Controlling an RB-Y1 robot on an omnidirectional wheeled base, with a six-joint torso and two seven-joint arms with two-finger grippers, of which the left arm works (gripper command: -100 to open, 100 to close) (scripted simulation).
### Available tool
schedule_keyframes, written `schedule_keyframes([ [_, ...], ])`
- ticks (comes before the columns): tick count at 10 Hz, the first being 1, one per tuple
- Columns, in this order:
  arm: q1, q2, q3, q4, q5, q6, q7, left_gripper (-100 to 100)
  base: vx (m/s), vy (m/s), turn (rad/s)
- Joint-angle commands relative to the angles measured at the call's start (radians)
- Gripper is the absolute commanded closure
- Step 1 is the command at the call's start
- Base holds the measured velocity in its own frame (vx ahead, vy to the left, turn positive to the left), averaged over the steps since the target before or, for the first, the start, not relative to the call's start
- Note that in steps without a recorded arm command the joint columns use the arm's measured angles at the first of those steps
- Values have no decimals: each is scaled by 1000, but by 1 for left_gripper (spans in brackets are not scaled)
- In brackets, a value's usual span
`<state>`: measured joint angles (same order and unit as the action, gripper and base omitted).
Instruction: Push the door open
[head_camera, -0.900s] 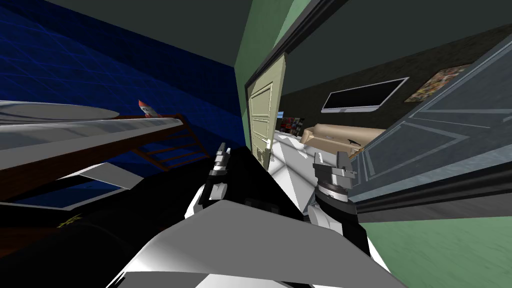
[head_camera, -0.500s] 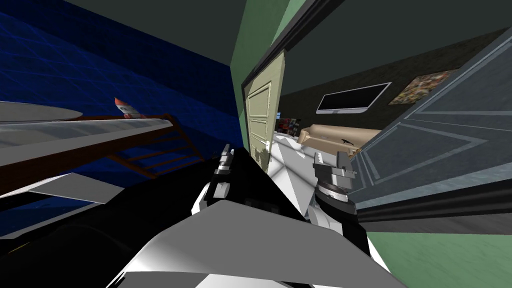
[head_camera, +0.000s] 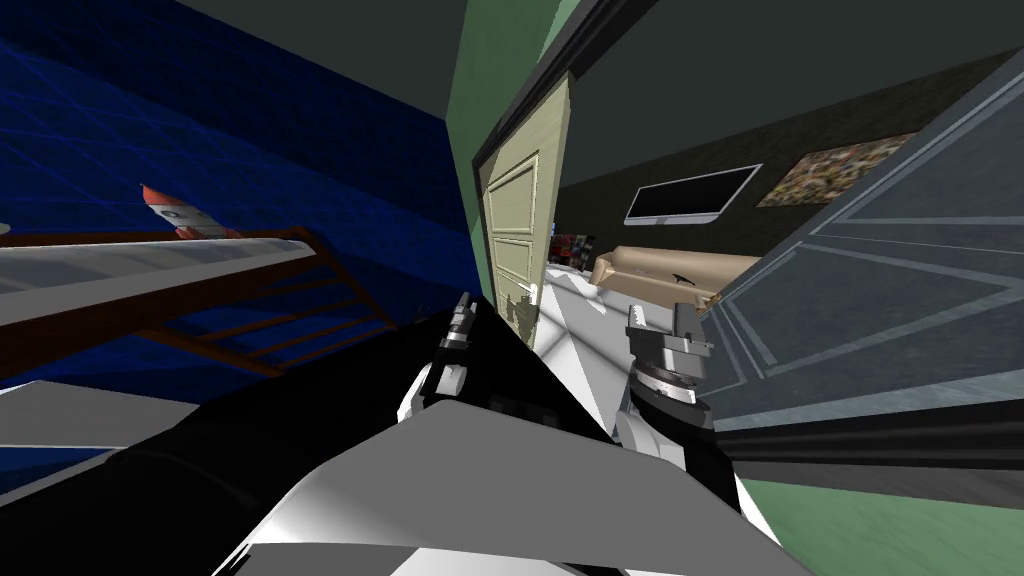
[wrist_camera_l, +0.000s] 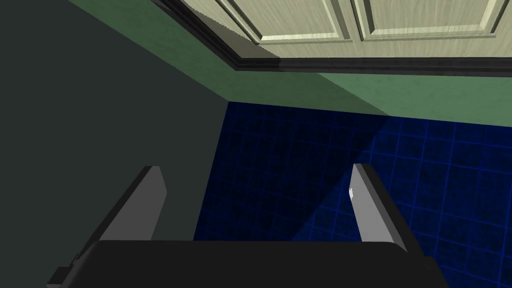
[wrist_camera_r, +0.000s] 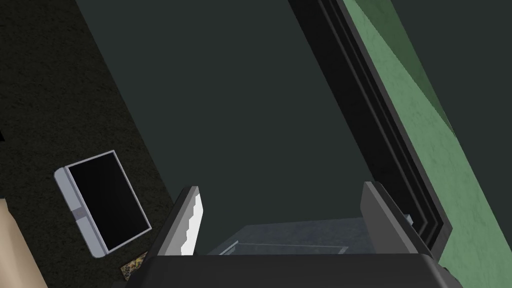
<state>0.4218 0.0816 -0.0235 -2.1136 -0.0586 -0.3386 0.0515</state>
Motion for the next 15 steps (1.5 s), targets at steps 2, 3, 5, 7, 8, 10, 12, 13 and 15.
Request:
schedule_keyframes([
  [2, -39, 12, -35, 69, 3, 9, 12, -100, 97, 72, -121],
  [3, -48, 15, -46, 88, 4, 11, 15, -100, 106, 94, -186],
  [5, -76, 25, -79, 147, 7, 17, 24, -100, 151, 117, -169],
  [7, -95, 32, -102, 188, 9, 21, 31, -100, 118, 93, -128],
  [8, -105, 35, -114, 209, 10, 23, 35, -100, 68, 68, -109],
  [10, -125, 42, -137, 250, 13, 27, 41, -100, 70, 76, -116],
  [12, -154, 52, -172, 312, 16, 33, 52, -100, 86, 106, -161],
  [13, -164, 55, -184, 332, 17, 35, 55, -100, 116, 135, -175],
  [15, -183, 62, -206, 372, 19, 39, 62, -100, 91, 93, -116],
])
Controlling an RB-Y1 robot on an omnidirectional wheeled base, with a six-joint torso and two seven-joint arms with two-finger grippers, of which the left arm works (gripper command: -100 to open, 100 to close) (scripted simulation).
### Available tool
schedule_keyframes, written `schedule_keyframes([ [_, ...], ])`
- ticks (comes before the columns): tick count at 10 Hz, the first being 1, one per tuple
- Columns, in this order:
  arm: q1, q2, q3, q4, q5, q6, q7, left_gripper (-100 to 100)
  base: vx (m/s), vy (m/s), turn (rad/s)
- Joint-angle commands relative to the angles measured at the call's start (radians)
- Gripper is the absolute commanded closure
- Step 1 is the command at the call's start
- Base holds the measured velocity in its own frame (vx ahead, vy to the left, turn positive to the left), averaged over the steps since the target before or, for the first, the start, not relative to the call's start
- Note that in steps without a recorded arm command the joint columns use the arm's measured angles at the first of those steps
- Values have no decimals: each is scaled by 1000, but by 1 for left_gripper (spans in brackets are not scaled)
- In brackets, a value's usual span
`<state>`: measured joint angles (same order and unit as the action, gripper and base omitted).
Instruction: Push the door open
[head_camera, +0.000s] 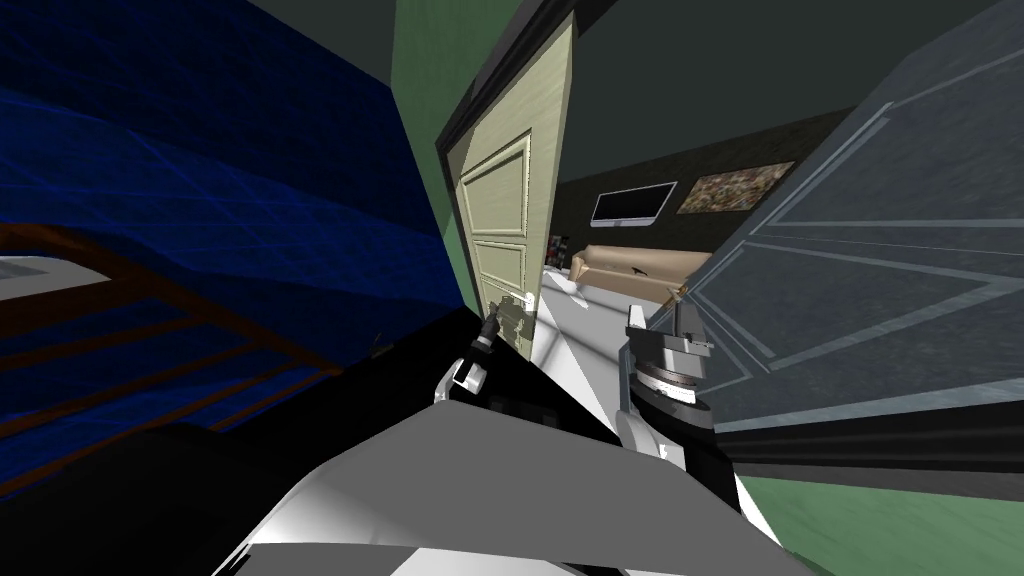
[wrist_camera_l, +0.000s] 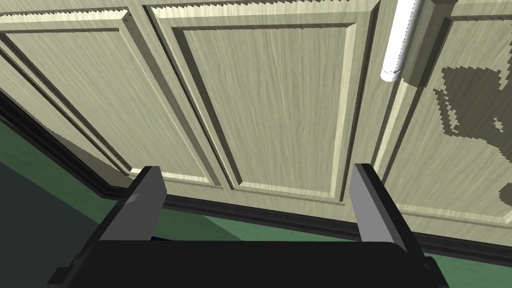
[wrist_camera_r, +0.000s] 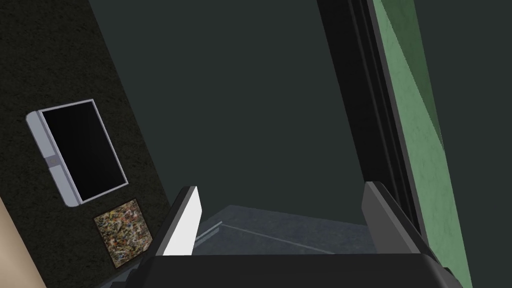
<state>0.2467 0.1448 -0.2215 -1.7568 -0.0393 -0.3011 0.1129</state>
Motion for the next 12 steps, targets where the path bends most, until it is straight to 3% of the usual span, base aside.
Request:
schedule_keyframes([
  [1, -17, 1, -20, 35, 0, 3, 4, -100, 75, 83, -111],
  [12, -121, 34, -142, 252, 11, 24, 40, -100, 86, 98, -113],
])
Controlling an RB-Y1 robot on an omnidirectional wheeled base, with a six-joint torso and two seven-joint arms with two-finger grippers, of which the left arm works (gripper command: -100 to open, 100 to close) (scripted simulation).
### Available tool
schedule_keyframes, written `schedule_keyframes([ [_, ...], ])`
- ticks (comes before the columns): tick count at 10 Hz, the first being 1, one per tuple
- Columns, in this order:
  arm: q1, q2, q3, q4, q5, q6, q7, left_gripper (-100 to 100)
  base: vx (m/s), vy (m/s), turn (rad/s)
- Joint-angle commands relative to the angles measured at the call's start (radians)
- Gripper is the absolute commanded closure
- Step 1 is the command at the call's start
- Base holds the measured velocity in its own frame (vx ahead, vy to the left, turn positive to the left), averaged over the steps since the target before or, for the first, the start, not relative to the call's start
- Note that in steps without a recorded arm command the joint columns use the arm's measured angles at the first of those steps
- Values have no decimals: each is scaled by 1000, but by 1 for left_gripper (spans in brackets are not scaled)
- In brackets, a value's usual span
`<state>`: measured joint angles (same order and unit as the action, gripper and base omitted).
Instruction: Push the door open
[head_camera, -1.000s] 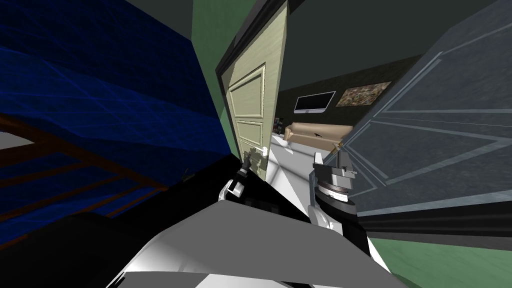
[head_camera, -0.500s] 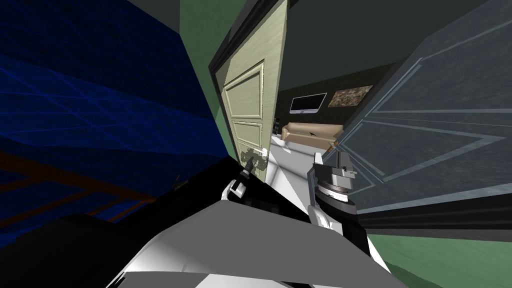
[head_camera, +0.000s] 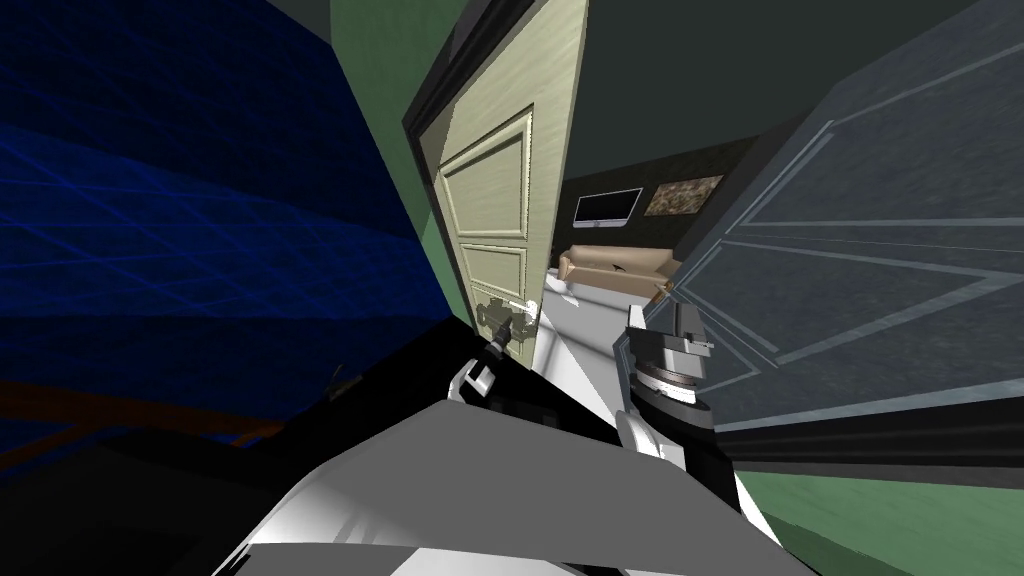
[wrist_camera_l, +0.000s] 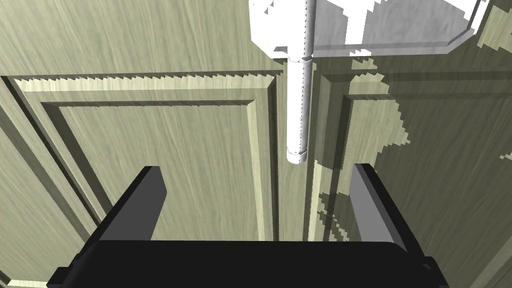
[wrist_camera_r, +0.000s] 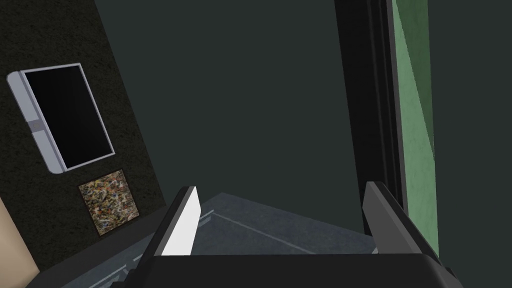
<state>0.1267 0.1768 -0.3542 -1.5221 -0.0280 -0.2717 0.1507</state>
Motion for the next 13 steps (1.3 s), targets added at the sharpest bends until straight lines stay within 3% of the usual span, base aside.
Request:
schedule_keyframes([
  [1, -8, 5, -19, 33, 1, -4, 4, -100, 138, 122, -120],
  [2, -19, 8, -31, 55, 2, -2, 8, -100, 159, 126, -130],
  [4, -30, -1, -17, 67, 3, -7, 5, -100, 111, 20, -34],
  [10, -62, -25, 5, 119, 5, -18, -3, -100, 186, -72, -35],
  [11, -58, -21, 3, 113, 5, -17, -1, -100, 80, -18, -2],
  [12, -58, -21, 3, 113, 5, -17, -1, 100, -7, 1, 6],
  [13, -58, -21, 3, 113, 5, -17, -1, 100, -23, 8, -12],
])
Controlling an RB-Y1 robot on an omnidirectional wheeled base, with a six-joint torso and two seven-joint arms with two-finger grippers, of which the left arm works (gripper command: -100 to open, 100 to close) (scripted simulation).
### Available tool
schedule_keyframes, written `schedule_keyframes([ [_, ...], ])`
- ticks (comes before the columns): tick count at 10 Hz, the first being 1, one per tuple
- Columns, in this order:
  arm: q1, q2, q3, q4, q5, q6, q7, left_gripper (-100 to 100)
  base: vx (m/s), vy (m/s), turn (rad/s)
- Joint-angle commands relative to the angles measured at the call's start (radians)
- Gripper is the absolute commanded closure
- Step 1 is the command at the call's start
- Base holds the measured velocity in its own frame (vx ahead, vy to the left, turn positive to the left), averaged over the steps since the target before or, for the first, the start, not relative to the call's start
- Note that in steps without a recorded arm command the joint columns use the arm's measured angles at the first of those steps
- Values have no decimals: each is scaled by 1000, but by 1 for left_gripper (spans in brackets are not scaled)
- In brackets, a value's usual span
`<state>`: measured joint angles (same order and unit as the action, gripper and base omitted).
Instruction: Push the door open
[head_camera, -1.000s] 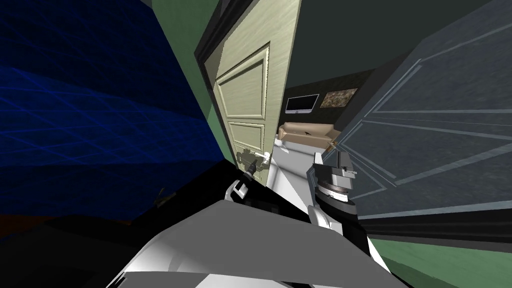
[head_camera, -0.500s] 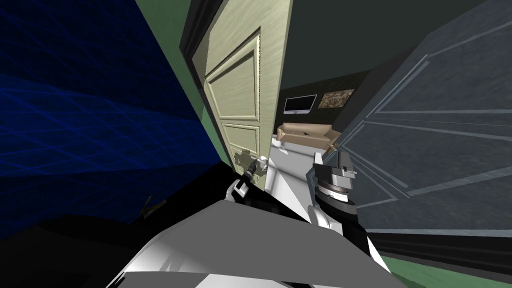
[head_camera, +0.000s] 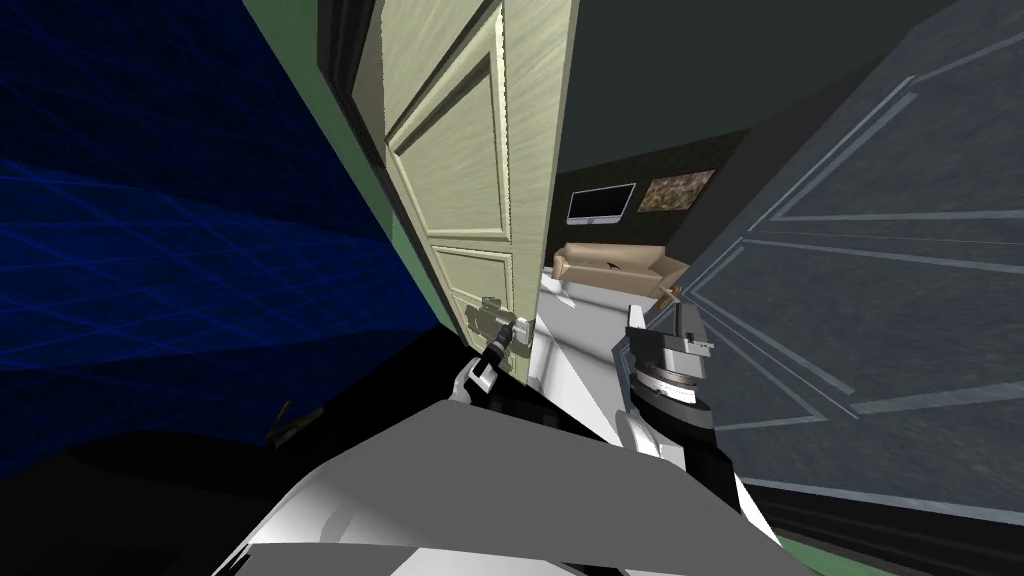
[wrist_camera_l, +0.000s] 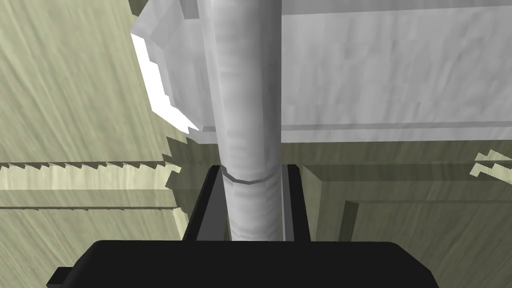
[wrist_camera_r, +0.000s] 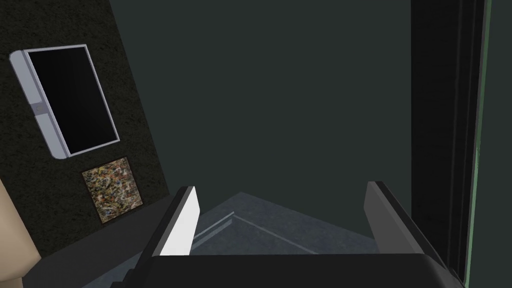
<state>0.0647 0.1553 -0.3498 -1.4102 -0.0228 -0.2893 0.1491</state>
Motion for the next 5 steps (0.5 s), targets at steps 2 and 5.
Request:
schedule_keyframes([
  [2, 4, 0, -2, 1, 0, 1, 1, 100, -6, 3, -8],
  [5, -7, -4, 18, 9, 2, 2, -4, 100, 30, -21, 11],
])
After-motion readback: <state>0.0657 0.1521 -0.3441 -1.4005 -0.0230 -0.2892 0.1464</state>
